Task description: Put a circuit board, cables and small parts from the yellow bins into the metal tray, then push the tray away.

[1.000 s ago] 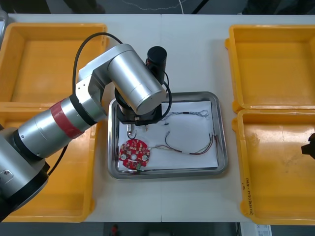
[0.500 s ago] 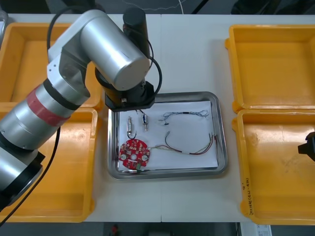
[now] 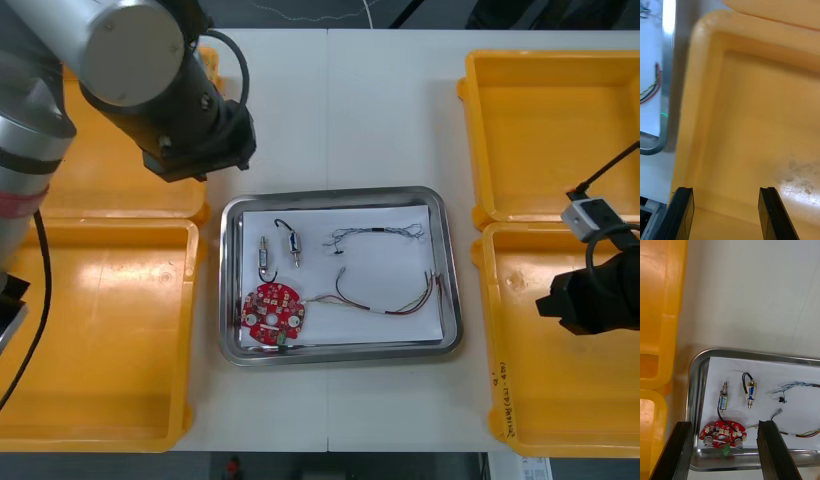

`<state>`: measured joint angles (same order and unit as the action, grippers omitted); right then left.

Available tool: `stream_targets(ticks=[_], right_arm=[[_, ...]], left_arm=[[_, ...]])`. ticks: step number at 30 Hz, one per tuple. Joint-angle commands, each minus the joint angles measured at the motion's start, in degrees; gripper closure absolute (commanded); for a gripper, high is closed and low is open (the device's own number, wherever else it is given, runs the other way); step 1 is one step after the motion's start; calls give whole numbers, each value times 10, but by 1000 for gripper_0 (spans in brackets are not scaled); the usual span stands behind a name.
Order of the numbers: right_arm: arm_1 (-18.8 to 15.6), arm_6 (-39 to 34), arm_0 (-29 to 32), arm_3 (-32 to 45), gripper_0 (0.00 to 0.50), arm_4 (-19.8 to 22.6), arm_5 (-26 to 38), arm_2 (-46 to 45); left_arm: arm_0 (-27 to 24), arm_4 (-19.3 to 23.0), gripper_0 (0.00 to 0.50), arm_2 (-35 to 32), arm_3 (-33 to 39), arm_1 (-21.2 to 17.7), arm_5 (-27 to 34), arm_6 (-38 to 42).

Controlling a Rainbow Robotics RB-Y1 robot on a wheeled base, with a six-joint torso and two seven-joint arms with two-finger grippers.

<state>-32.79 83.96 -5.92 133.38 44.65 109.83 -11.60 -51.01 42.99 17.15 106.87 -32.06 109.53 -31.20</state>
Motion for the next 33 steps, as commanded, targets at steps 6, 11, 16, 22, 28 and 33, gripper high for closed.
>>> stream_targets(ticks=[6, 11, 16, 22, 28, 33], right_arm=[[-27, -7, -74, 38, 0, 22, 2, 127], [-33, 2, -103, 43, 0, 28, 2, 193], [-50, 21, -140, 43, 0, 32, 2, 276], [-47, 40, -184, 43, 0, 30, 2, 357], [-30, 84, -233, 39, 0, -15, -17, 447], [-12, 137, -259, 15, 0, -34, -52, 494]], left_arm=[[70, 24, 0, -77, 62, -83, 5, -66], [113, 33, 0, -121, 79, -111, 5, -103], [150, 47, 0, -164, 85, -139, 5, -141], [183, 62, 0, -206, 85, -159, 5, -191], [230, 65, 0, -237, 99, -172, 5, -239], [262, 68, 0, -256, 115, -178, 5, -273]])
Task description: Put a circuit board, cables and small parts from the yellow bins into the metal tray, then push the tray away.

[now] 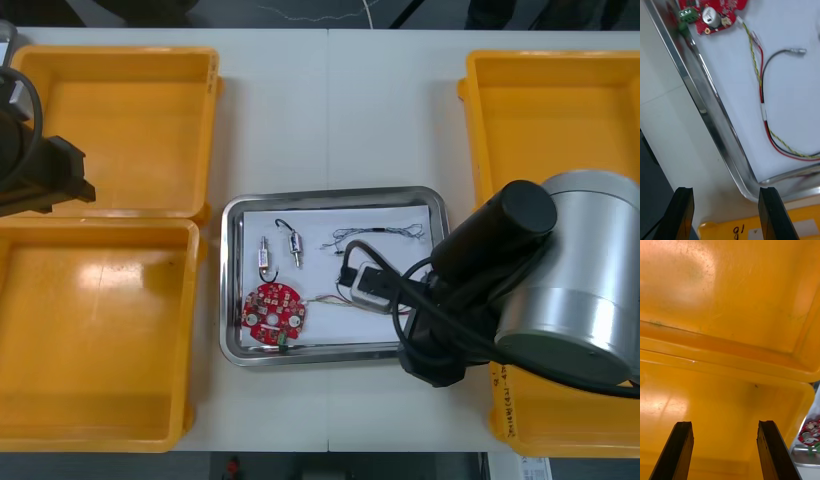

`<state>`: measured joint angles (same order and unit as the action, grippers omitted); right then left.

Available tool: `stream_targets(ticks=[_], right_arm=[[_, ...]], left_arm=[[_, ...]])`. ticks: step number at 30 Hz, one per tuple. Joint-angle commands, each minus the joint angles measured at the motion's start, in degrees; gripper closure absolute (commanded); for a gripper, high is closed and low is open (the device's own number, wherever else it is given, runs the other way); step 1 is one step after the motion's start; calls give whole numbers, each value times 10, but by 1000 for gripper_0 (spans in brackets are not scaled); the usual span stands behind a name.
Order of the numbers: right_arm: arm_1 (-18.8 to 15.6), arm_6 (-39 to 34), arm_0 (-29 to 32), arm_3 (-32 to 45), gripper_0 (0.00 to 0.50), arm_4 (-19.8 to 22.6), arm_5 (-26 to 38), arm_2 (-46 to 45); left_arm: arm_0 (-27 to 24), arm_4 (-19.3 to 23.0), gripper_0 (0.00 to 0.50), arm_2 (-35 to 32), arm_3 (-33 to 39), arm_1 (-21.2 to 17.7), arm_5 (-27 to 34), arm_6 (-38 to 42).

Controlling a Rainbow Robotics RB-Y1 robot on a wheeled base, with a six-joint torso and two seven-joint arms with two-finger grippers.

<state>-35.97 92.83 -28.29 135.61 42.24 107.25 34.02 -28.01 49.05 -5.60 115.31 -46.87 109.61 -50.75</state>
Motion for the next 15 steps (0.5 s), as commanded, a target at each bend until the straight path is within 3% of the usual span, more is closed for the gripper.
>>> stream_targets(ticks=[1, 9, 15], right_arm=[[23, 61, -42, -15, 0, -12, -36, 48], [43, 132, -86, -67, 0, -39, -100, 129], [47, 150, -120, -112, 0, -52, -129, 181]], left_arm=[[43, 10, 0, -35, 36, -30, 4, -87], [112, 21, 0, -86, 92, -30, 4, -124], [138, 22, 0, -101, 114, -30, 4, -131]])
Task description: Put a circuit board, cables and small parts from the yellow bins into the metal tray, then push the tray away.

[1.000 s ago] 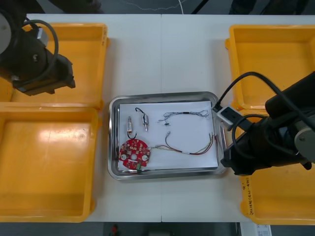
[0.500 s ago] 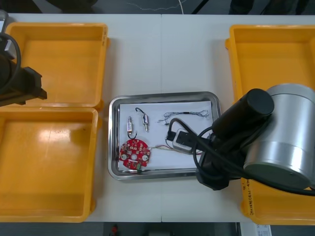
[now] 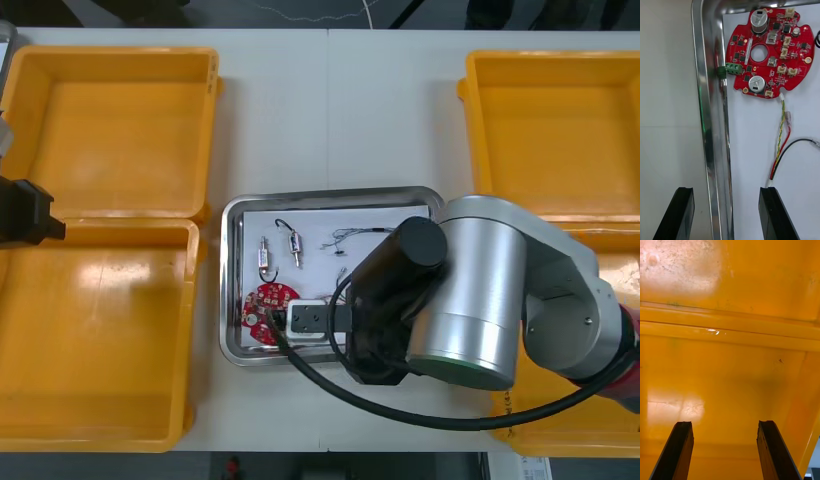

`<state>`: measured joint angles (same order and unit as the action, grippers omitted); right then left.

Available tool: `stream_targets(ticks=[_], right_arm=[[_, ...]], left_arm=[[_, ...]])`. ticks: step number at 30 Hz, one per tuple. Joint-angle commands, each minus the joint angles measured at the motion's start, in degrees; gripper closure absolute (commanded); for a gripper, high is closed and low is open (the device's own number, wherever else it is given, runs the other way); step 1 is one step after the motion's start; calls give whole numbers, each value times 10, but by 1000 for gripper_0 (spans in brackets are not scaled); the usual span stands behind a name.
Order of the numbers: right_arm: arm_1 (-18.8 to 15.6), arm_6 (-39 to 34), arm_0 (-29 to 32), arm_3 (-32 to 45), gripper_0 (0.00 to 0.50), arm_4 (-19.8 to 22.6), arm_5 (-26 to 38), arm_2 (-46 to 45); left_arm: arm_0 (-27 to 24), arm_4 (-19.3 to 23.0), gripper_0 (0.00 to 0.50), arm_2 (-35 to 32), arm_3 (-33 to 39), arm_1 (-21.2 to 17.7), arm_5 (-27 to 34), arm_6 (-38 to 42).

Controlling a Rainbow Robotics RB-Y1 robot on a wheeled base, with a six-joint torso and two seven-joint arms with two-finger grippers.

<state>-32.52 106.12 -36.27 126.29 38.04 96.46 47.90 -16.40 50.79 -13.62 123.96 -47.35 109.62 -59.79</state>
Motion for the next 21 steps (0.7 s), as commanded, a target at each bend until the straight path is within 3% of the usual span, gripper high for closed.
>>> stream_targets(ticks=[1, 5, 21], right_arm=[[11, 17, -43, -22, 0, -11, -23, 48], [11, 15, -61, -42, 0, -29, -31, 86], [34, 13, -68, -114, 0, -31, -55, 124]], left_arm=[[23, 4, 0, -21, 30, -25, 4, -41], [35, 4, 0, -25, 41, -24, 4, -44], [49, 4, 0, -25, 53, -25, 4, -45]])
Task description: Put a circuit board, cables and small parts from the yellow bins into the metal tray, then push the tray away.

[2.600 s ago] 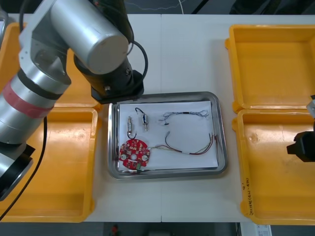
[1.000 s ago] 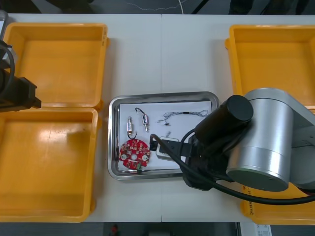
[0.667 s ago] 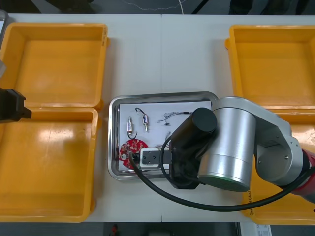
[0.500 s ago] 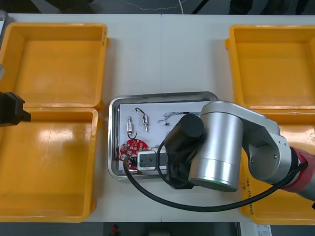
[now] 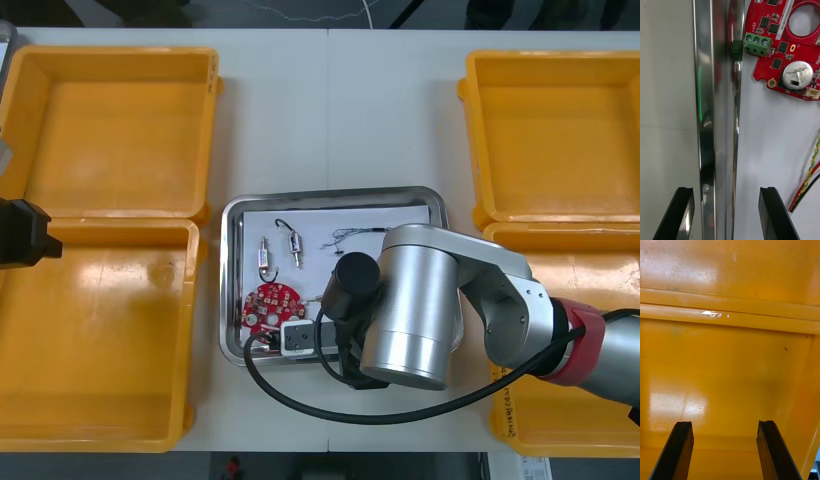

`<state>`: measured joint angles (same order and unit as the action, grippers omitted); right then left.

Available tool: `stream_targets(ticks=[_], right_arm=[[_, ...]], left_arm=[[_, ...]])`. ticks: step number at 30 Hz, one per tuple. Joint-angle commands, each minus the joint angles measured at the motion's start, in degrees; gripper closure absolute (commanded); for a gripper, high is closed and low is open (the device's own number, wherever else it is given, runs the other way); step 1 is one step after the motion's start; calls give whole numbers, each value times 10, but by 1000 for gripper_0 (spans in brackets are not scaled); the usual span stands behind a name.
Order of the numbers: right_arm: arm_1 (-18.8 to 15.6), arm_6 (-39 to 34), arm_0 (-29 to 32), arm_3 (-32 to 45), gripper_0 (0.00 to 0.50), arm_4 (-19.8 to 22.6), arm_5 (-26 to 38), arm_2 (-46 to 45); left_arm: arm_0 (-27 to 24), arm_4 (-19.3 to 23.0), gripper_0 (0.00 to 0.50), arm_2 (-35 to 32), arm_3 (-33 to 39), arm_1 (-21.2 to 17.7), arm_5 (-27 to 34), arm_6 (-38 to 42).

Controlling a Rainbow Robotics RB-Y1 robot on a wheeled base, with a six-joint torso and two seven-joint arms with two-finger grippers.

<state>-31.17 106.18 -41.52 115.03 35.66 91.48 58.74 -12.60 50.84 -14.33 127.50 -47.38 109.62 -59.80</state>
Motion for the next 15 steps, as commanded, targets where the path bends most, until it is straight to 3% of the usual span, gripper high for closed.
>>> stream_targets(ticks=[1, 15], right_arm=[[22, 11, -15, -2, 0, -11, -5, 18], [29, 8, -15, -31, 0, -40, -44, 42]], left_arm=[[11, 4, 0, -18, 18, -25, 4, -45], [11, 4, 0, -18, 18, -25, 4, -45]])
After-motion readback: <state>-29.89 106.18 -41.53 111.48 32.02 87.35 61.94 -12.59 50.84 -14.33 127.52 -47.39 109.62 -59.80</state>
